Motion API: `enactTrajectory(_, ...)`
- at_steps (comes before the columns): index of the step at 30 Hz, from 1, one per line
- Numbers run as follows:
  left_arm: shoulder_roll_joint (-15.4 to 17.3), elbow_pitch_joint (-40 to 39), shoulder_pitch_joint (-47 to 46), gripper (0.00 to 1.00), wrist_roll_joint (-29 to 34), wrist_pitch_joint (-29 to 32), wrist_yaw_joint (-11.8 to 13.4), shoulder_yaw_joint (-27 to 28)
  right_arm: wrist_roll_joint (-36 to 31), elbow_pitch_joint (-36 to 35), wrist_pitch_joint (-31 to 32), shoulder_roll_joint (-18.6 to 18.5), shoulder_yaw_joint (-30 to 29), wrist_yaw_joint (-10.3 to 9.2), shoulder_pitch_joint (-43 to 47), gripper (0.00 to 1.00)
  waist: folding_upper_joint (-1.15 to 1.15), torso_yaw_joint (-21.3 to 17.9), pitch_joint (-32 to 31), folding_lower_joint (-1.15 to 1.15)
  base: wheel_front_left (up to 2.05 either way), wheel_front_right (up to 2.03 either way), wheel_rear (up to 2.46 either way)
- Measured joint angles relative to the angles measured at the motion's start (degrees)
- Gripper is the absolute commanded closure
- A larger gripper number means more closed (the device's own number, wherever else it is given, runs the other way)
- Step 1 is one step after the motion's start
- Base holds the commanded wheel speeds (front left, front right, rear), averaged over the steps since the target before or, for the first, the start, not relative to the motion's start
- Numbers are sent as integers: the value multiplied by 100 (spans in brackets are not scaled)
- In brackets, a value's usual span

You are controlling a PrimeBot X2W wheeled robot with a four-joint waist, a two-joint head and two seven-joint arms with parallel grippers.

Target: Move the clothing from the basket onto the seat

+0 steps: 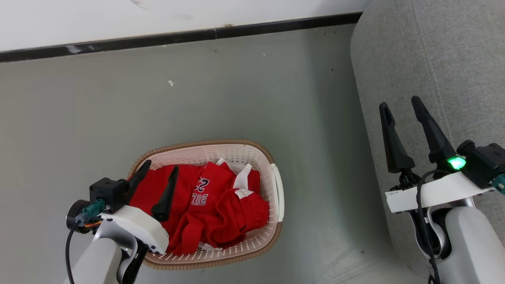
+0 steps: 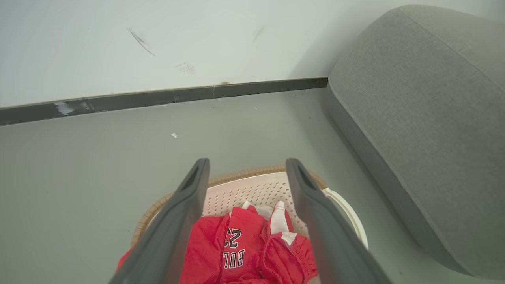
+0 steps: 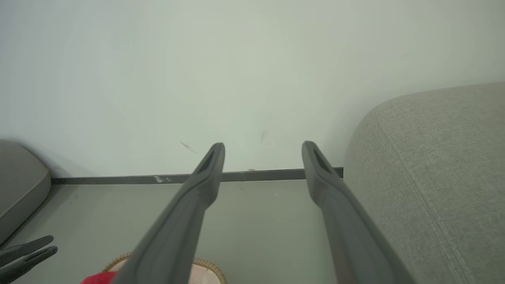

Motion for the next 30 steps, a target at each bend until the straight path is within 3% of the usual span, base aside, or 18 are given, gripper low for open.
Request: enactTrajectory(30, 26, 1506, -1282, 0, -92, 602, -48, -769, 358, -569, -15, 13, 176, 0, -787, 0, 0, -465, 1628, 0, 0, 0, 0)
